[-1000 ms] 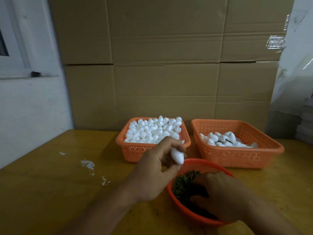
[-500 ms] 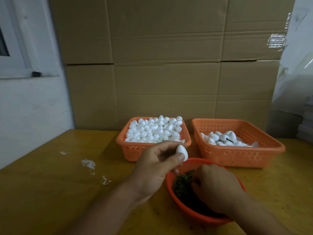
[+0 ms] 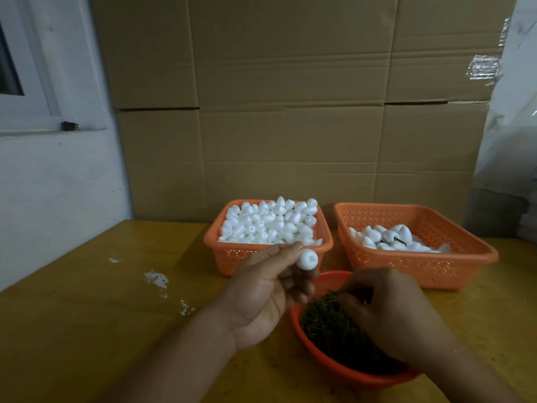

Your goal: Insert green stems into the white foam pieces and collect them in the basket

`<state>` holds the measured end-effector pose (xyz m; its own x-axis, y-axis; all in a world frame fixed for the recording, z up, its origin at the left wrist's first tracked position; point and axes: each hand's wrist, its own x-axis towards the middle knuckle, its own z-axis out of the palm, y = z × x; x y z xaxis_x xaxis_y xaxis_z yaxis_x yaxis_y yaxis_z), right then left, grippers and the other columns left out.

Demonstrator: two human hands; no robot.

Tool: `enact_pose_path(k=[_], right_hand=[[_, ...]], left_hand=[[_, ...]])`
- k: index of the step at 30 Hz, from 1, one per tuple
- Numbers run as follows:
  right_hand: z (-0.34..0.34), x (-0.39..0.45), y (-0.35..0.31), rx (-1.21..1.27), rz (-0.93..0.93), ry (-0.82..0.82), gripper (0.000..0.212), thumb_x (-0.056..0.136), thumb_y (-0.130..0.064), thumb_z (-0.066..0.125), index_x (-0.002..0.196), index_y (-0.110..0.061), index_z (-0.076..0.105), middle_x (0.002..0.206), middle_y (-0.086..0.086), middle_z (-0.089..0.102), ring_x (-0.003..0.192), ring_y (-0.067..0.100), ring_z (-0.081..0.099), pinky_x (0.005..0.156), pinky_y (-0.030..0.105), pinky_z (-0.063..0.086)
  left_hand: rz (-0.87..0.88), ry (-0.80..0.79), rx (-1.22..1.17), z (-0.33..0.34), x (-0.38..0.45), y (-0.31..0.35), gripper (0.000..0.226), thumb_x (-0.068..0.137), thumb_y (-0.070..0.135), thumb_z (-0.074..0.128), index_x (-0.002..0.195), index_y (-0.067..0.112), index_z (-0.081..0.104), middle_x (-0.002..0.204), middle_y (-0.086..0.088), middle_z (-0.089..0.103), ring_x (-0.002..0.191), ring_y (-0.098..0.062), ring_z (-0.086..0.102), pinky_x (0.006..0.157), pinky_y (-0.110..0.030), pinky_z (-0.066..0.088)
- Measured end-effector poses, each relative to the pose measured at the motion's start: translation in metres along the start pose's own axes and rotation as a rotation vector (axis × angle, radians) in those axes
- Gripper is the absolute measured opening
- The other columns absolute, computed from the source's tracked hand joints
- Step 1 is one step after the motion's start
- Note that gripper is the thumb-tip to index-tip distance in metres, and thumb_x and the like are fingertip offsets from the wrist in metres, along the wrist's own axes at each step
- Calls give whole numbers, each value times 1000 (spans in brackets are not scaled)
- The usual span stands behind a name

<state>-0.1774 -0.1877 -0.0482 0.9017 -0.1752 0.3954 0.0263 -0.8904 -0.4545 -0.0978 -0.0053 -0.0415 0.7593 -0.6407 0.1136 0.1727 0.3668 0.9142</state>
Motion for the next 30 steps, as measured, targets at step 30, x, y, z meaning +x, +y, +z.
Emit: enact_pose_path(k=[30], right_hand=[[-5,-17,-28,369,-221,417,14,72,-12,79,78,-25,77,65,-12,67,60,10,62,53,13,45]], left_hand=[[-34,-10,118,2,-3,-2,20,84,41,67,78,23,73,69,-8,67,53,-14,59,45,-21,43]])
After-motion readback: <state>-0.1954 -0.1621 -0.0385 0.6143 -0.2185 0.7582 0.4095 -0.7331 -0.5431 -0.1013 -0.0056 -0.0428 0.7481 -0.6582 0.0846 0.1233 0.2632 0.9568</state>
